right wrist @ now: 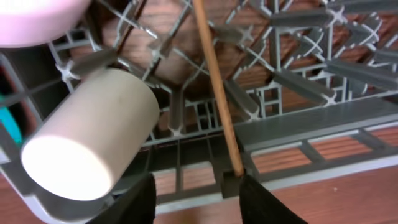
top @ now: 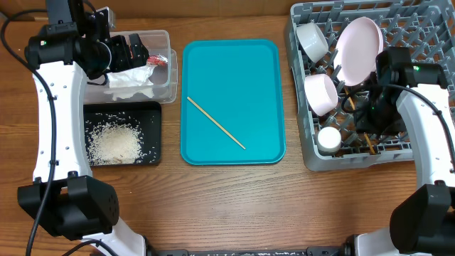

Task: Sort waste into correct bins and load items into the dishwasher
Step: 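Carry the chopstick right and insert it upright into the rack, then reach the right gripper back to the remaining chopstick on the teal tray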

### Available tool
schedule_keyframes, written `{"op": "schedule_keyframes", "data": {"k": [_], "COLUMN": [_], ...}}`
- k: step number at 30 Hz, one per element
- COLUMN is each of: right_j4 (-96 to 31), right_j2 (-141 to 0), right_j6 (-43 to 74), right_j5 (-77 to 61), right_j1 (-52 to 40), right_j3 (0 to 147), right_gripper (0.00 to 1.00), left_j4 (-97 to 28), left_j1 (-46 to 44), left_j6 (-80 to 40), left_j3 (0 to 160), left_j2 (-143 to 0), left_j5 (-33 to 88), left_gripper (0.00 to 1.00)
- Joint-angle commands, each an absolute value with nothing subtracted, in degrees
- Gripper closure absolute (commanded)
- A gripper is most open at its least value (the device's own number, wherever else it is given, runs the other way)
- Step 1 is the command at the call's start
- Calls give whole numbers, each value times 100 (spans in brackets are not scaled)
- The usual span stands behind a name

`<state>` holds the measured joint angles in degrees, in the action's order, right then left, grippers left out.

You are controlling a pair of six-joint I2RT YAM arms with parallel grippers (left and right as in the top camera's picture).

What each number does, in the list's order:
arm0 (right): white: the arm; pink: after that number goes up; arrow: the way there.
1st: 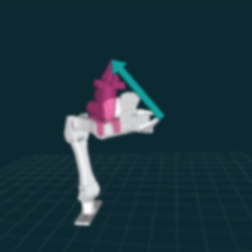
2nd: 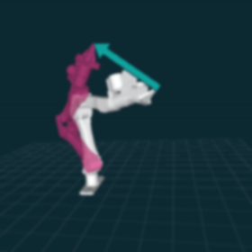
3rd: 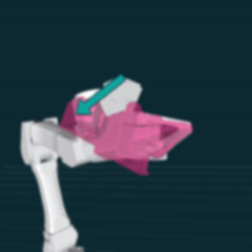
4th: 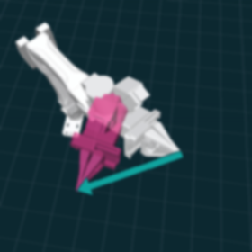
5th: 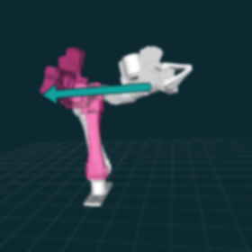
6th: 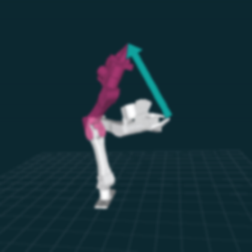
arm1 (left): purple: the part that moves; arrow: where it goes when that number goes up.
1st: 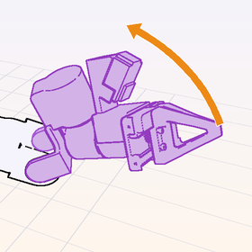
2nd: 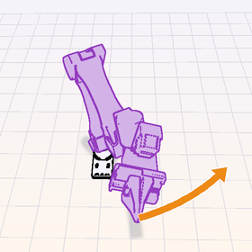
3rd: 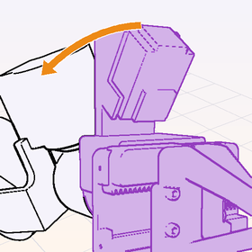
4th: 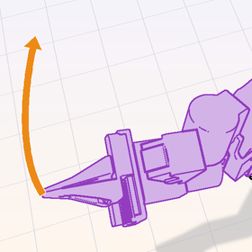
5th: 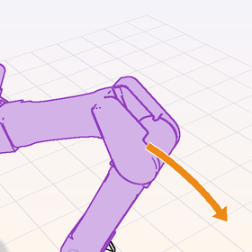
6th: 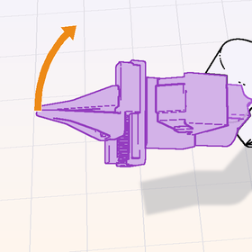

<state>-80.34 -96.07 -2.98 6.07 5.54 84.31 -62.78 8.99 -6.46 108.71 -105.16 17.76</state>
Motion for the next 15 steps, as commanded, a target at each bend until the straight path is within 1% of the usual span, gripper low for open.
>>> {"op": "schedule_keyframes", "data": {"k": [1,4,6,8,9,12,15], "right_j4": [-8003,-8038,-8014,-7830,-7708,-7258,-6932], "right_j2": [-9526,-9526,-9526,-9526,-9526,-9526,-9607], "right_j6": [-274,-276,-344,-342,-336,-198,-84], "right_j5": [309,-794,-1975,-2965,-3155,-2952,-2272], "right_j1": [561,539,517,416,311,-239,-1011], "right_j3": [8597,9050,9426,9747,9837,9909,9896], "right_gripper": [52,51,51,56,57,58,58], "left_j4": [-6278,-6278,-6278,-6276,-6278,-6276,-6278], "left_j1": [897,897,897,897,897,897,897], "left_j6": [-580,-580,-578,-580,-580,-580,-580], "left_j3": [10954,10954,10954,10954,10954,10954,10954], "left_j2": [-10348,-10348,-10348,-10348,-10348,-10348,-10348], "left_j5": [1743,1741,1741,1741,1741,1743,1741], "left_gripper": [0,0,0,0,0,0,0]}}
